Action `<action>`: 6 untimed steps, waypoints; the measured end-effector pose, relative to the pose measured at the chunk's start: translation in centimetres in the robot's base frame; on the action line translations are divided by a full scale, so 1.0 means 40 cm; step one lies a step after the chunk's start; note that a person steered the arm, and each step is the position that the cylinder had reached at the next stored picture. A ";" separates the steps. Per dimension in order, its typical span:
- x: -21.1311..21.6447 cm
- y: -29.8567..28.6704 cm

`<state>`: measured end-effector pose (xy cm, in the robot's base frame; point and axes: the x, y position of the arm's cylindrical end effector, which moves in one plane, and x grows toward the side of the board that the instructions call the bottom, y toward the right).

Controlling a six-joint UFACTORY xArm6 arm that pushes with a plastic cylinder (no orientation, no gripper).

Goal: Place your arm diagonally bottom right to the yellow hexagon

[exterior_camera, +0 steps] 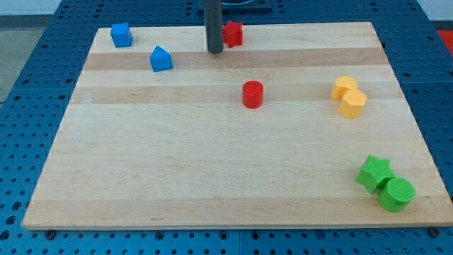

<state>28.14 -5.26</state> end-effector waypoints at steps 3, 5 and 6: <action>0.580 -0.161; 0.653 -0.013; 0.536 0.172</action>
